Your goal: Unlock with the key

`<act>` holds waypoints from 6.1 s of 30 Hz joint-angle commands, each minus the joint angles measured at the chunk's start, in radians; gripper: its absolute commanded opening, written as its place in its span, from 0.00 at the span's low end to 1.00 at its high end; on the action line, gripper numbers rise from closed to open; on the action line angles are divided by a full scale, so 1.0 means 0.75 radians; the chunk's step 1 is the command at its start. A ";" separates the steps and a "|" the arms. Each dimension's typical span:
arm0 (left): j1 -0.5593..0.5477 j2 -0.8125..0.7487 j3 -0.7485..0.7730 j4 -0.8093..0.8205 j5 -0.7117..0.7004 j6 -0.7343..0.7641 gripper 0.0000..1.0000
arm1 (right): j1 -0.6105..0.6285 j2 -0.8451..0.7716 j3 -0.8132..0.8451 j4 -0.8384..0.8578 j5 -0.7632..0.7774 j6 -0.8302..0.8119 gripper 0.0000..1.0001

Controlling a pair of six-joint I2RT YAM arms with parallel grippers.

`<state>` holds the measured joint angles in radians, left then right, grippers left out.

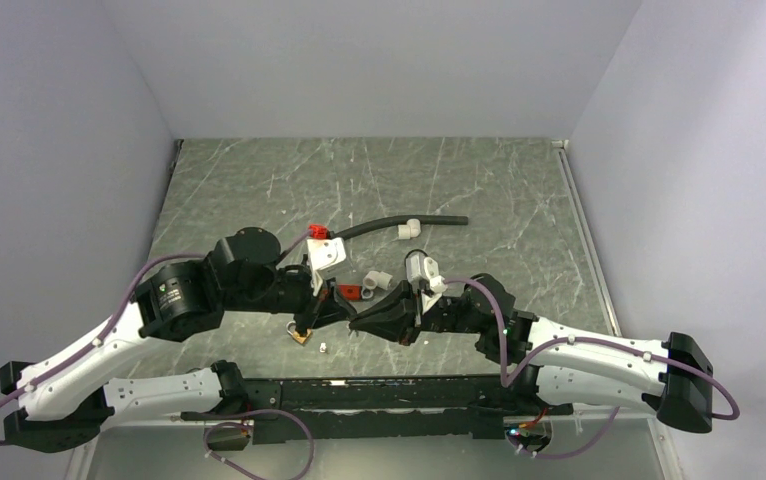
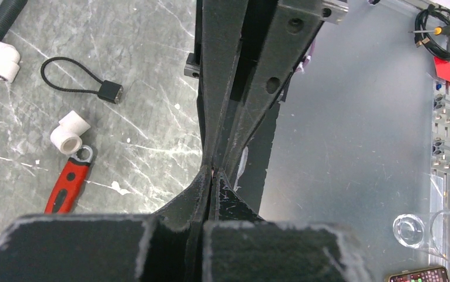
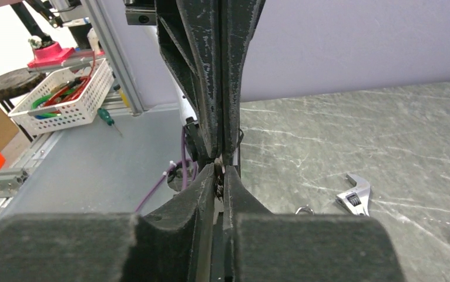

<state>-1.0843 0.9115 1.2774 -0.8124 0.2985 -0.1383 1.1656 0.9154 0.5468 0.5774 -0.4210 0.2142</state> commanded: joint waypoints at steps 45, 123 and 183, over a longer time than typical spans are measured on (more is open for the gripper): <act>0.060 1.536 0.600 0.051 -0.799 -0.761 0.75 | -0.010 -0.463 0.285 -1.370 1.998 0.249 0.00; 0.140 0.428 -0.278 0.838 -1.092 -1.049 0.00 | -0.411 0.125 0.159 -0.490 0.463 0.700 0.00; 0.007 0.518 -0.298 0.967 -1.138 -0.938 0.00 | -0.573 0.216 0.225 -0.468 0.378 0.800 0.00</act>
<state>-1.0393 1.2949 1.0576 -0.1604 -0.5900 -0.8513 0.7513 1.0763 0.6552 0.1661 -0.1444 0.8051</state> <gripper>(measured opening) 0.404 0.031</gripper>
